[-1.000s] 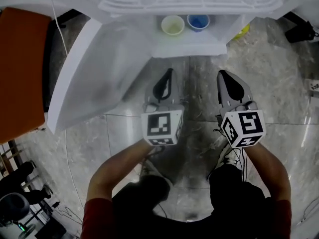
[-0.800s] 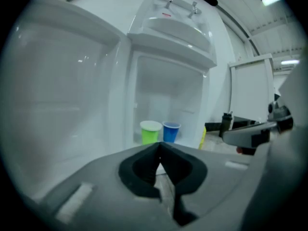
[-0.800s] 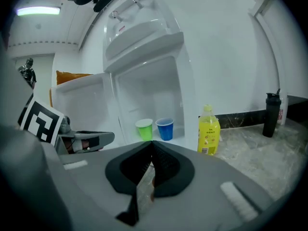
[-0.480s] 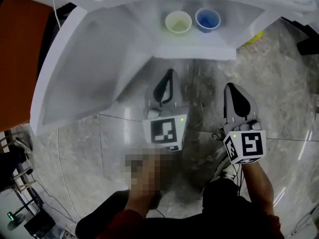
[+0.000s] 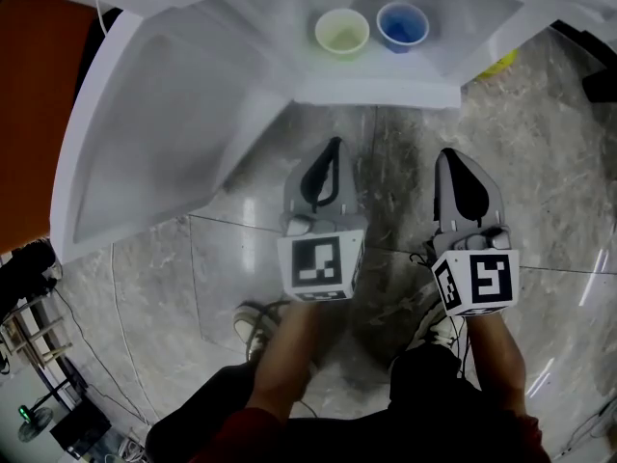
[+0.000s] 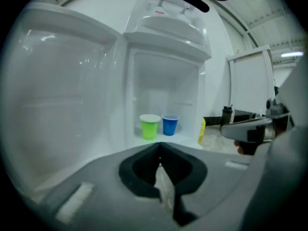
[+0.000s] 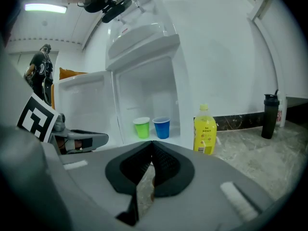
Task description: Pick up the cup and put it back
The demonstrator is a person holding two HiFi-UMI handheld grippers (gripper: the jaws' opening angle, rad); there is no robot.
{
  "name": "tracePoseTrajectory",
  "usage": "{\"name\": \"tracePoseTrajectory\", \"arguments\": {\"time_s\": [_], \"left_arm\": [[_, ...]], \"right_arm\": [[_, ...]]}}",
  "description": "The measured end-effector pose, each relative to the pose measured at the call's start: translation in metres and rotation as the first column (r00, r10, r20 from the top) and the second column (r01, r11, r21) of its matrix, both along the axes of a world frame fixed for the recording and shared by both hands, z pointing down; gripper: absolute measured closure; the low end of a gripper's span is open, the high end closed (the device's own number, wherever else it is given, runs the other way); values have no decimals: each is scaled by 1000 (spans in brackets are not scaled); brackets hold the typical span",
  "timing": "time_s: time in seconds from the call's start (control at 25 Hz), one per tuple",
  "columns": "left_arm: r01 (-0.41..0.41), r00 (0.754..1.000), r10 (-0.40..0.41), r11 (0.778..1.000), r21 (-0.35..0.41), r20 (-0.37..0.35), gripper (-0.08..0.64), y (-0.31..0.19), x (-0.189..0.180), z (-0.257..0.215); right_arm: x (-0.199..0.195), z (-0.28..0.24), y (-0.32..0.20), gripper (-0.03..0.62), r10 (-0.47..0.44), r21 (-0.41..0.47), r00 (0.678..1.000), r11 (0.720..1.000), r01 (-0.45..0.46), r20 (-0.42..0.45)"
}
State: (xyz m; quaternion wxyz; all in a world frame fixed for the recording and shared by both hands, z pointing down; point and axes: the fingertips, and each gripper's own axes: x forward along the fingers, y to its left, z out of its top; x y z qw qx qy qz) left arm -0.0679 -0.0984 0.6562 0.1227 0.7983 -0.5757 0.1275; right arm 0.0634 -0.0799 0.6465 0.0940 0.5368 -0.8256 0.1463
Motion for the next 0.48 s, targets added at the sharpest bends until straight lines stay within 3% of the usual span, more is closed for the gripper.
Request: {"name": "tracePoseTrajectory", "arguments": {"time_s": [0.4,0.48], "left_arm": [[21,1000,-21,1000,20,-4,558,-13,5,0],[29,1000,-29,999,27,-8,517,-20,5,1]], "right_arm": [[6,10,-3,594,9,-22,1000,1000,-9,9],[5,11,-4,594,11,-21,1000,1000,-11,9]]}}
